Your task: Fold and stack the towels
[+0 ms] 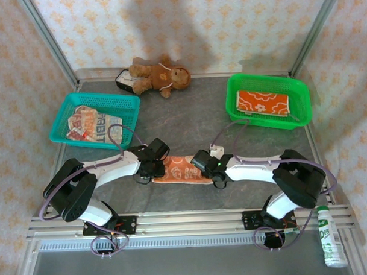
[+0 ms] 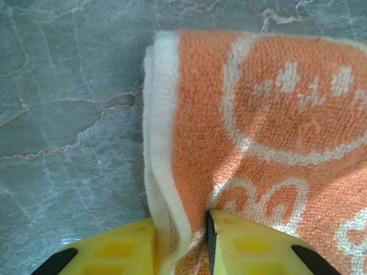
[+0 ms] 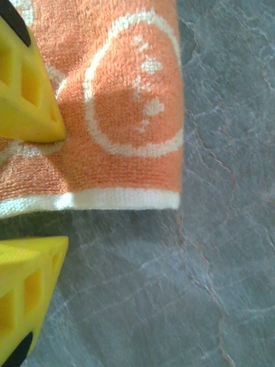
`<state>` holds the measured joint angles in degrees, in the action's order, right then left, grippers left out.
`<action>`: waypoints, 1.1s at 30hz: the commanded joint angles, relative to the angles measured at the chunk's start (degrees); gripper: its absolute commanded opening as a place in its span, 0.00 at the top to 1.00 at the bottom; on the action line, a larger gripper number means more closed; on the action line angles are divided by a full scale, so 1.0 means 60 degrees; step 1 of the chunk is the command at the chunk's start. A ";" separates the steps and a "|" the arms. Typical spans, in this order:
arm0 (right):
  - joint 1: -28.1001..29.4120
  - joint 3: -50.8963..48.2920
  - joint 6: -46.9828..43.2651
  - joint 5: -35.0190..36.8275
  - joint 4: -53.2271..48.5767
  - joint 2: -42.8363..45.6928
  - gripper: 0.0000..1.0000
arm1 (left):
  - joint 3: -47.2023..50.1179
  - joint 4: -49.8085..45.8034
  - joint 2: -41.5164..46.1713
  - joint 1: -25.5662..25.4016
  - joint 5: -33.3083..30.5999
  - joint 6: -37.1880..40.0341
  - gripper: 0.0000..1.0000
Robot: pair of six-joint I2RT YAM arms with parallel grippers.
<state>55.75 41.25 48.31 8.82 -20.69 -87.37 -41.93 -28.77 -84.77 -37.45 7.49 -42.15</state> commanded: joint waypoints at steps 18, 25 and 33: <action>0.0328 0.0393 0.0108 0.0748 -0.1988 0.1620 1.00 | -0.0486 -0.0715 0.0996 -0.0057 0.0206 -0.0094 0.53; -0.0599 0.1981 -0.1319 0.1864 -0.4101 0.2837 1.00 | -0.1373 -0.1583 0.2091 -0.0042 -0.0477 -0.0173 0.05; -0.2369 0.4685 -0.3389 0.1924 -0.4620 0.1622 1.00 | -0.1917 -0.1965 0.3139 -0.0042 -0.0764 -0.0522 0.00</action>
<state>44.66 64.34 34.72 17.47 -45.10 -74.04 -52.10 -37.01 -68.07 -37.52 5.54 -43.70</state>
